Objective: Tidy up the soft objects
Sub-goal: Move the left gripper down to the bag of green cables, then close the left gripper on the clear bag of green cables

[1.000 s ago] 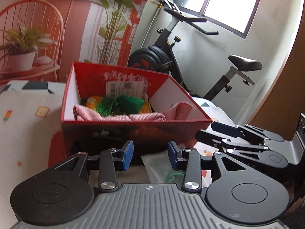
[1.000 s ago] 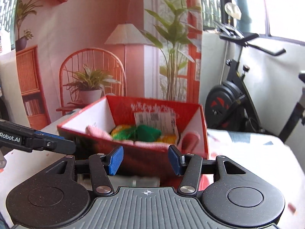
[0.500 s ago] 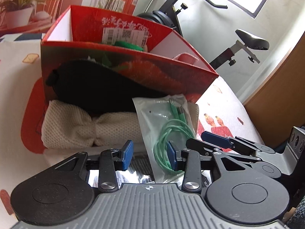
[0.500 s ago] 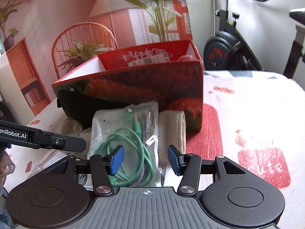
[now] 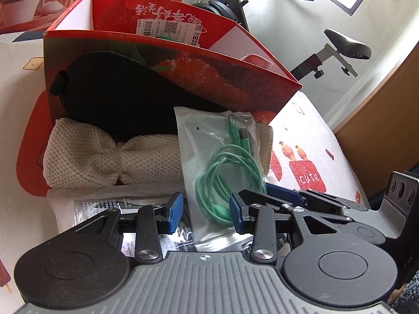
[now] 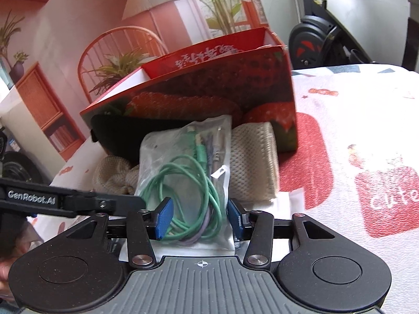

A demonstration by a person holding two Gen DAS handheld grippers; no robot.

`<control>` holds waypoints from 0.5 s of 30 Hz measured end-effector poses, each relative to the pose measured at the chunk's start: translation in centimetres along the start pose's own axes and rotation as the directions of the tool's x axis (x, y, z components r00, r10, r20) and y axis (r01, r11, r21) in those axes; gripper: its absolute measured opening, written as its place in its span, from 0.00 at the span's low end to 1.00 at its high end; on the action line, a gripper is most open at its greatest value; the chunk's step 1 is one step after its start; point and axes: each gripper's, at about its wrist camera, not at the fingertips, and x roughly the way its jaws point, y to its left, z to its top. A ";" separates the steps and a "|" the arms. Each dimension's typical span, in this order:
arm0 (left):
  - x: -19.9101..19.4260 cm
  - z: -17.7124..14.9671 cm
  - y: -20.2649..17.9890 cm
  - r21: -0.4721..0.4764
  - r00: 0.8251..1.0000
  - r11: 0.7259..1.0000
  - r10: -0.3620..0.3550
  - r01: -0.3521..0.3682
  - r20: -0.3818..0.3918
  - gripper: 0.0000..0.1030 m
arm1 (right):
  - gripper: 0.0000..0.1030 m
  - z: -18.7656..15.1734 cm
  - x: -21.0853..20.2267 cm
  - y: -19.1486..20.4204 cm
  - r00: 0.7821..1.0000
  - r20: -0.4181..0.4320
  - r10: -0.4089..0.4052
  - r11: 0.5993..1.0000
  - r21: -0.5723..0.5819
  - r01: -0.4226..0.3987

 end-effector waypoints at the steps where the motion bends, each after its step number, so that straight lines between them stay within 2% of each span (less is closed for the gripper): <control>1: -0.1 0.0 0.1 -0.002 1.000 1.000 0.001 -0.001 0.000 0.39 | 0.40 -0.1 0.1 0.1 1.000 -0.003 0.004 1.000 -0.004 -0.004; 12: 0.8 0.3 0.5 0.011 1.000 1.000 0.026 -0.026 0.010 0.39 | 0.40 -0.1 0.4 0.6 1.000 -0.005 0.007 1.000 -0.022 -0.007; 15: 1.2 0.6 0.7 0.001 1.000 1.000 0.010 -0.010 0.019 0.39 | 0.40 -0.1 0.5 0.9 1.000 -0.007 -0.002 0.999 -0.048 0.002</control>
